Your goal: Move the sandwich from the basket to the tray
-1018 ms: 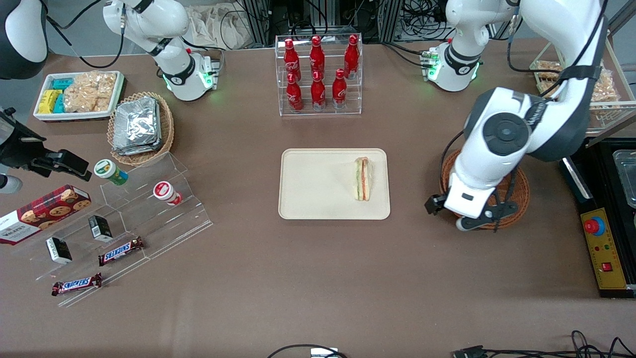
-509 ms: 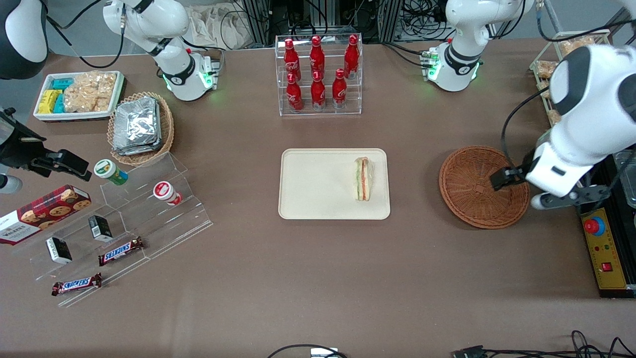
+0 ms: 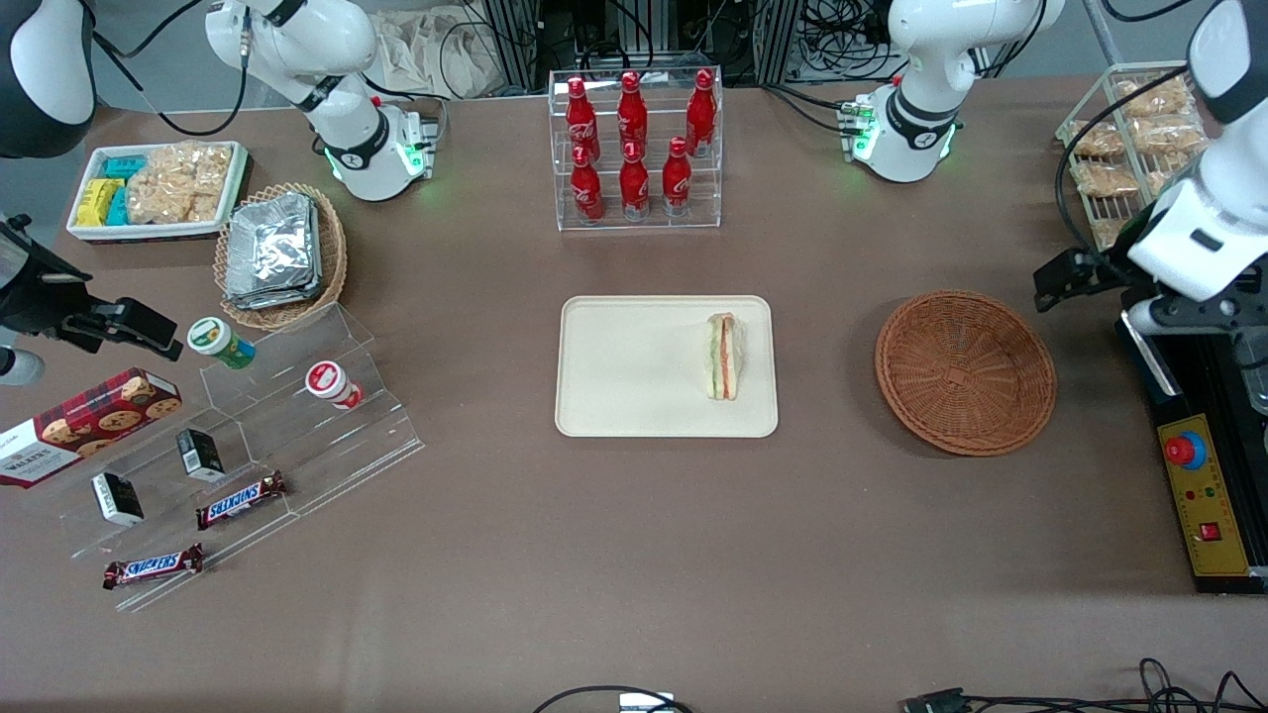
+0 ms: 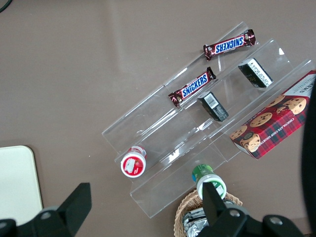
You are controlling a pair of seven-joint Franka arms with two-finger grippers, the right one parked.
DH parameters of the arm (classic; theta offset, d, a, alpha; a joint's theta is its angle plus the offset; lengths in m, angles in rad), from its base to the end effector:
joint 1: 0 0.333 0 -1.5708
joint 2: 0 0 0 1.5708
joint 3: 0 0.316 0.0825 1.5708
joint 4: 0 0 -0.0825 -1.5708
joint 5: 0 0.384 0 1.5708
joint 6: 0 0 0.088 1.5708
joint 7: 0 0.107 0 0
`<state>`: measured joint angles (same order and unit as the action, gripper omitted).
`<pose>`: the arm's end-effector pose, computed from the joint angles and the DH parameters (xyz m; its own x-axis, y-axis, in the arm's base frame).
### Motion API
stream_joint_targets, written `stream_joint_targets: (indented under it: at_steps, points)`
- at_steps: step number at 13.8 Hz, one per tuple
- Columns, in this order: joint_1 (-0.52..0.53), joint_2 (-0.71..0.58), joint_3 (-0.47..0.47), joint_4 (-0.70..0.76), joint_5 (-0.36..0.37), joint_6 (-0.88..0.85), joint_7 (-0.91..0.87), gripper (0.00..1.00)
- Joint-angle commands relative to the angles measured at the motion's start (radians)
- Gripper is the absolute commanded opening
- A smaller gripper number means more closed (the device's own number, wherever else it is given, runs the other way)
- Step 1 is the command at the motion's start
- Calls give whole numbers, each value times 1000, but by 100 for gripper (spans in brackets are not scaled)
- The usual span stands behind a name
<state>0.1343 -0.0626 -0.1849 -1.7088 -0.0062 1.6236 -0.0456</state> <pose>0.5367 -0.0307 0.5973 0.9997 -0.0040 -0.0234 -0.0042 -1.0000 -0.0064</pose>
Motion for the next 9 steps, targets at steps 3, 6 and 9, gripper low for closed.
stream_joint_targets:
  at_steps: [3,6,9]
  points:
    - [-39,-46,38,0,-14,-48,62,100]
    - [-65,-48,38,1,-8,-54,62,100]
    - [-65,-48,38,4,-12,-60,64,100]
